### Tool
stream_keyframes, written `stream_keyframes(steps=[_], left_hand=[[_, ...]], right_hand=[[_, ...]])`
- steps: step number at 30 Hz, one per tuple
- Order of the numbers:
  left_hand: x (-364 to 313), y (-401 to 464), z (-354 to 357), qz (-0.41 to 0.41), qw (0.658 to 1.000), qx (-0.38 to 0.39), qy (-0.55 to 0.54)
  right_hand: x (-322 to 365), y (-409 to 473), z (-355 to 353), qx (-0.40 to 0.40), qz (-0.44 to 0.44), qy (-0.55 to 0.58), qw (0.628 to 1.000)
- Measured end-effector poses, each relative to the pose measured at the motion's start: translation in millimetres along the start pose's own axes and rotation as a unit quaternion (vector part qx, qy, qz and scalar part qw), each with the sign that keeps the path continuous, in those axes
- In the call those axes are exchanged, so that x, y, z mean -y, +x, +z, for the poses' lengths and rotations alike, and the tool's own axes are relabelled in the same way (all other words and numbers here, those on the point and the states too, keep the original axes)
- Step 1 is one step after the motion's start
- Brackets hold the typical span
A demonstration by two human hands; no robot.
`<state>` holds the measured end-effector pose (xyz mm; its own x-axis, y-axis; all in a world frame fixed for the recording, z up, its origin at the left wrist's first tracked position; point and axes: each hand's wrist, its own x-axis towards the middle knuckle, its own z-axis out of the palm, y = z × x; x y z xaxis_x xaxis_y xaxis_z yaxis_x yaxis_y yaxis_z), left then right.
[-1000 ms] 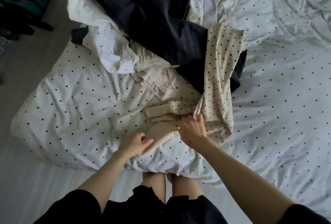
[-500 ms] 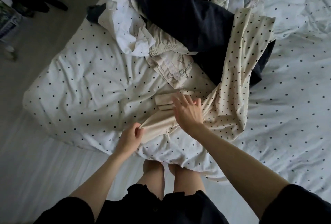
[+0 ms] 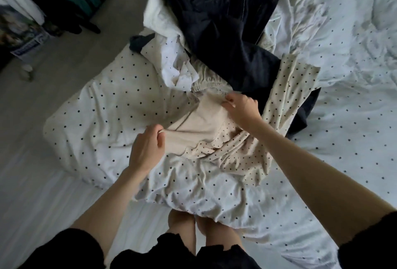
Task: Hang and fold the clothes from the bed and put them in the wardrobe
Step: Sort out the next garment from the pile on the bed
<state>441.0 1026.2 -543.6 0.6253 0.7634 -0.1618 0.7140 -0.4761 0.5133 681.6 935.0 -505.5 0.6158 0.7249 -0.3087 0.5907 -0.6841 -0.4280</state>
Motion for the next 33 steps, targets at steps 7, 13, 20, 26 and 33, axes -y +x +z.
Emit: stream_keyframes(steps=[7, 13, 20, 26, 33], left_hand=[[-72.5, 55.7, -79.8, 0.199, 0.97, -0.081, 0.117], [-161.6, 100.3, -152.7, 0.316, 0.934, -0.141, 0.093], [-303.7, 128.9, -230.0, 0.385, 0.877, -0.234, 0.164], [-465.9, 101.2, -278.6, 0.389, 0.845, -0.358, 0.082], [-658.7, 31.1, -276.3, 0.297, 0.902, -0.167, -0.266]], right_hand=[[34.6, -6.6, -135.1, -0.116, -0.009, 0.103, 0.988], [38.9, -27.4, -251.9, -0.251, -0.01, 0.163, 0.954], [17.0, -75.7, -379.6, -0.391, -0.006, 0.172, 0.904], [-38.0, -139.9, -493.3, -0.489, 0.03, 0.227, 0.842], [-141.8, -229.0, -615.0, -0.553, 0.039, 0.273, 0.787]])
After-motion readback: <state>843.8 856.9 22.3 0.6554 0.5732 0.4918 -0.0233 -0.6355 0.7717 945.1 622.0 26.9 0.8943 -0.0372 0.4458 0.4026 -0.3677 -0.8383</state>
